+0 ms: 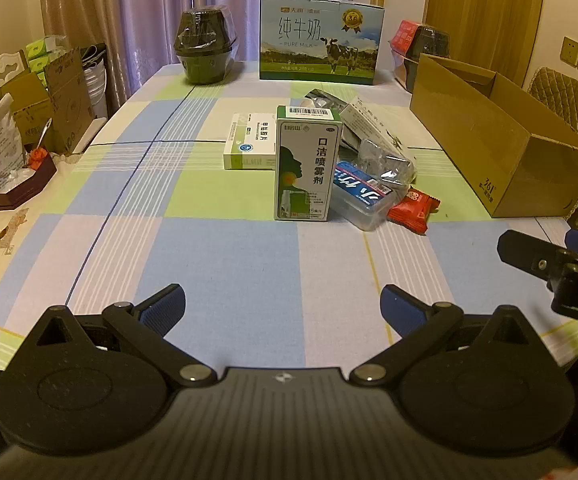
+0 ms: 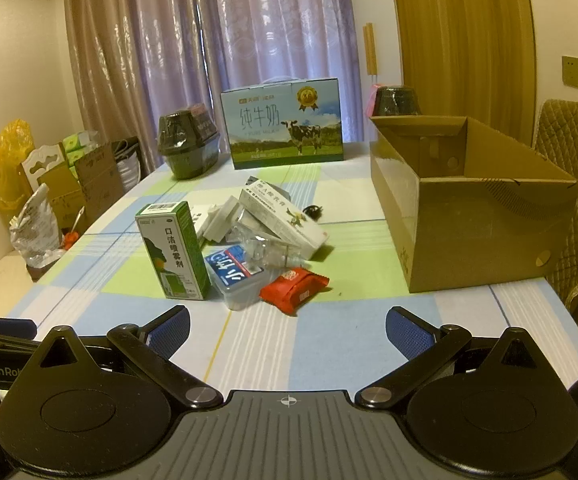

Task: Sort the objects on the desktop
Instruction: 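Move both tools toward the cluster of items on the table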

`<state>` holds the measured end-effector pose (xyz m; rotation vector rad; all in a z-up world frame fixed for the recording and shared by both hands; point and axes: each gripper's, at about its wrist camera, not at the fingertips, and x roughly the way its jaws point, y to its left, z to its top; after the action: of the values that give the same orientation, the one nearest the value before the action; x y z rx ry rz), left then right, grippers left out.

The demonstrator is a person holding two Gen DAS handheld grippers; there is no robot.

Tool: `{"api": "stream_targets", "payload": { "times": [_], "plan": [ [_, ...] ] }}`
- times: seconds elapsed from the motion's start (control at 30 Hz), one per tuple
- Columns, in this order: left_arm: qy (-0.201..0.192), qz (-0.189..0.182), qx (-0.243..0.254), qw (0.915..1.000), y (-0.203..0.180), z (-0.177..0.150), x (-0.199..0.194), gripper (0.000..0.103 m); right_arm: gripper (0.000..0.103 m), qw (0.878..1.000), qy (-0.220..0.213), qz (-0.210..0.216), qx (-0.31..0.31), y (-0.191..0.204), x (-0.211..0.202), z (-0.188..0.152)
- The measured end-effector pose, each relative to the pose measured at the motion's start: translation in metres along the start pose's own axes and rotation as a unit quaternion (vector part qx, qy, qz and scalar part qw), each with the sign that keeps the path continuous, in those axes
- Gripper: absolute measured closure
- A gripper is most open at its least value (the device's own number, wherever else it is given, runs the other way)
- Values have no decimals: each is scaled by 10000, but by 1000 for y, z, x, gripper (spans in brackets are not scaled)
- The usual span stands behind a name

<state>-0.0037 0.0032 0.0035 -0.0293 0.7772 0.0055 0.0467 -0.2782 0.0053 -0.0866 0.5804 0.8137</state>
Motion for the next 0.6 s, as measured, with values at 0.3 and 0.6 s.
{"api": "stream_targets", "payload": {
  "times": [0.3,0.6],
  "plan": [
    [3,7,-11,10000,0,0,0,1,2,10000,10,19,-21,0,0,0],
    [2,21,-24,10000,0,0,0,1,2,10000,15,30,-33,0,0,0]
  ]
}}
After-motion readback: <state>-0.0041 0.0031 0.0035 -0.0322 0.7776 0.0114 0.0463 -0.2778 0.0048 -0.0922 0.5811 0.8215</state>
